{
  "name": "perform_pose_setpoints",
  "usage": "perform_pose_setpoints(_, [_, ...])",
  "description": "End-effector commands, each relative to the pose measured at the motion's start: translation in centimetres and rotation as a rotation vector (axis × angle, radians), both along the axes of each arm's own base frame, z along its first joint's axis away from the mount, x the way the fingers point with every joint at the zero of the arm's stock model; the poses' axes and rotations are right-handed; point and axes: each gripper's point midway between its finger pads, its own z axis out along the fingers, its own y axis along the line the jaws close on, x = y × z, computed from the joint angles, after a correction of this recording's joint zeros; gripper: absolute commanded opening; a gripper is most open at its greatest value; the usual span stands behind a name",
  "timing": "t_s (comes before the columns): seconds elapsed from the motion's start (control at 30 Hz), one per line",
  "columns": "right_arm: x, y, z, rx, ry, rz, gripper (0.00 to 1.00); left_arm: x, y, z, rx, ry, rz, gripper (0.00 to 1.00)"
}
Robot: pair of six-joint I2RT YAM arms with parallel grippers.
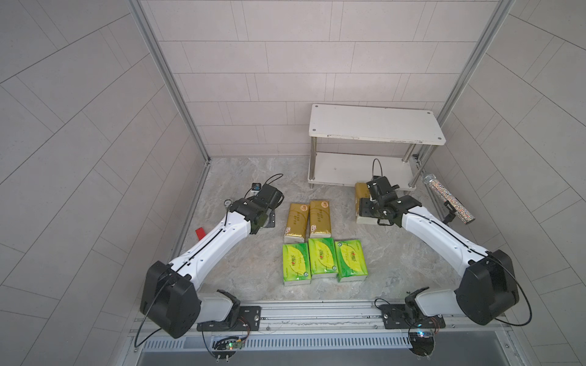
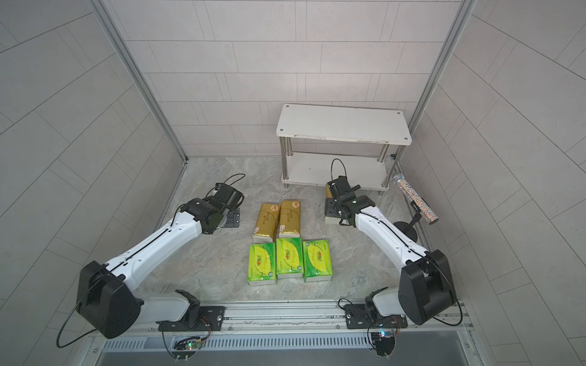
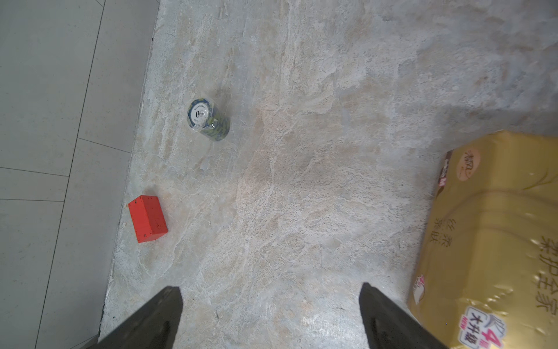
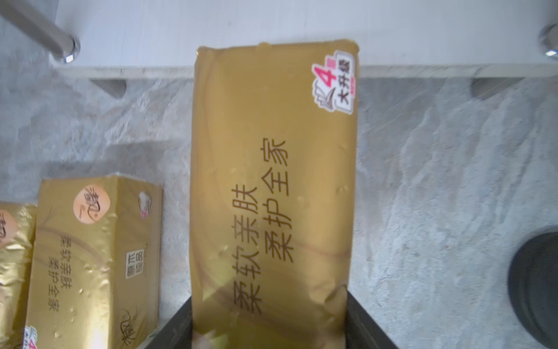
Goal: Place the tissue boxes on the shelf by color
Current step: Place a box of tissues on the shelf.
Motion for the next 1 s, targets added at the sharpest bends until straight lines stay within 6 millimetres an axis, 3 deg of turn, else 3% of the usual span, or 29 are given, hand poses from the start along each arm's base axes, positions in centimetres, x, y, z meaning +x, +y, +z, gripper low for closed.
perform_pose_setpoints(0.0, [0.8,-2.2,2.3,-0.03,-0.025,-0.004,0.67,0.4,0.0,1.1,0.004,-0.025,0.006,1.0])
perform_pose_setpoints(0.17, [4.8,-5.4,3.7,-0.058,-0.059,-0.07,0.67,0.7,-0.7,0.7,-0.019,-0.009,0.0,1.0])
perform_pose_setpoints(0.47, [10.7,-8.3,3.5,-0.002,-0.164,-0.163,0.69,1.3,-0.8,0.6,-0.005,-0.005,0.002,1.0])
perform_pose_setpoints(0.73, [14.4,-10.6,2.3,-0.03,-0.203,-0.207,0.7,1.9,-1.0,0.4,0.003,-0.002,0.003,1.0])
perform_pose_setpoints(0.97, [16.5,-11.7,1.1,-0.025,-0.19,-0.186,0.71,2.3,-1.0,0.0,0.016,0.005,0.016,1.0])
